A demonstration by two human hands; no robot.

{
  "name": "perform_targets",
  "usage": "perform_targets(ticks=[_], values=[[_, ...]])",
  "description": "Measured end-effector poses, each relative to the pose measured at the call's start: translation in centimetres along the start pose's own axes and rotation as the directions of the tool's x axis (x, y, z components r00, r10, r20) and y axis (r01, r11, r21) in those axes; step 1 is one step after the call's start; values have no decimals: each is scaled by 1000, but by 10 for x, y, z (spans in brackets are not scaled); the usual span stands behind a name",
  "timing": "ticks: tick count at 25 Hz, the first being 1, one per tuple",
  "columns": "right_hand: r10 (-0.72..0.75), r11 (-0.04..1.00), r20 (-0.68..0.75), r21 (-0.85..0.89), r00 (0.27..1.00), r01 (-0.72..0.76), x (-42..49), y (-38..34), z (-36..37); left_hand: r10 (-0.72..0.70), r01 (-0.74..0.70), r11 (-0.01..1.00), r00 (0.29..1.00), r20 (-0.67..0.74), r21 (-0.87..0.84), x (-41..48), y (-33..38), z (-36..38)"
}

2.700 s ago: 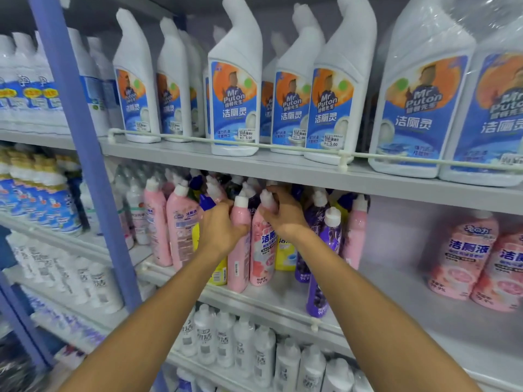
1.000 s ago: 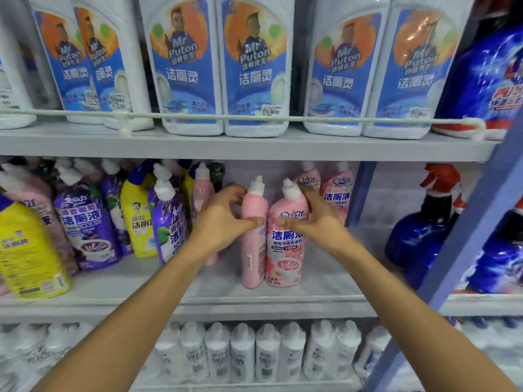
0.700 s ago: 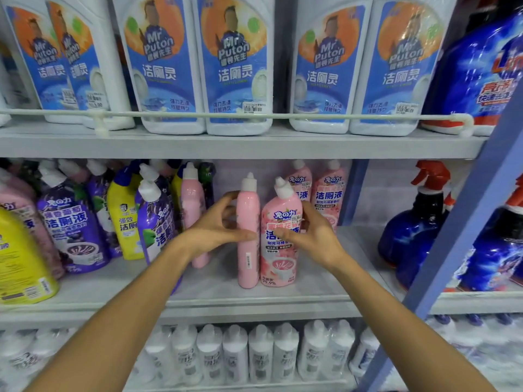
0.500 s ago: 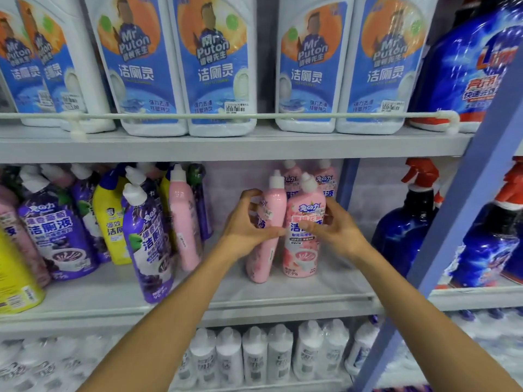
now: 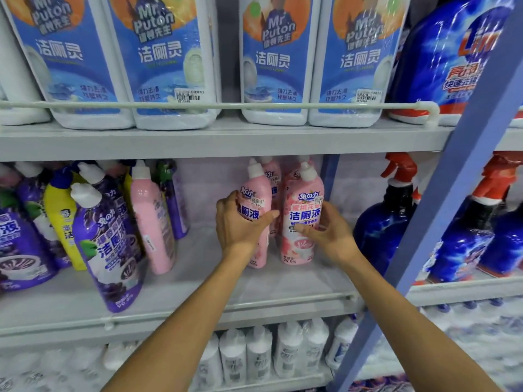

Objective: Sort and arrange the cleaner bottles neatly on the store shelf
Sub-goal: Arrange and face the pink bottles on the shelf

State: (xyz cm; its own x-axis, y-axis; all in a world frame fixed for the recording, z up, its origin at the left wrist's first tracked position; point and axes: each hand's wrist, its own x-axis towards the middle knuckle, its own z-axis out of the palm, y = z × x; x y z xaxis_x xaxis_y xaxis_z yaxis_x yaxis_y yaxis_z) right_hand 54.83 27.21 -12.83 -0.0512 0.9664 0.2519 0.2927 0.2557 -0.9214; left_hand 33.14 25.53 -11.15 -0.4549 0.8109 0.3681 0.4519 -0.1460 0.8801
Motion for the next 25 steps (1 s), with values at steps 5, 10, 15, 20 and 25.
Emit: perform_targets(ticks=[5, 10, 15, 20, 25], values=[[-12, 998, -73, -68, 997, 8, -10, 14, 13, -2, 83, 984, 894, 449, -160, 16, -28, -28], [-45, 989, -176, -144, 983, 20, -10, 21, 22, -22, 62, 995, 900, 435, -77, 10, -48, -23], [-16, 986, -258, -167, 966, -29, 18, 21, 26, -62, 35, 987, 982, 176, 156, 11, -33, 10], [10, 988, -231, -149, 973, -45, 30, 31, 22, -51, 47, 999, 909, 414, 21, 34, -58, -1], [-3, 992, -54, -127, 999, -3, 39, 22, 12, -6, 43, 996, 905, 424, -76, 35, -61, 17]])
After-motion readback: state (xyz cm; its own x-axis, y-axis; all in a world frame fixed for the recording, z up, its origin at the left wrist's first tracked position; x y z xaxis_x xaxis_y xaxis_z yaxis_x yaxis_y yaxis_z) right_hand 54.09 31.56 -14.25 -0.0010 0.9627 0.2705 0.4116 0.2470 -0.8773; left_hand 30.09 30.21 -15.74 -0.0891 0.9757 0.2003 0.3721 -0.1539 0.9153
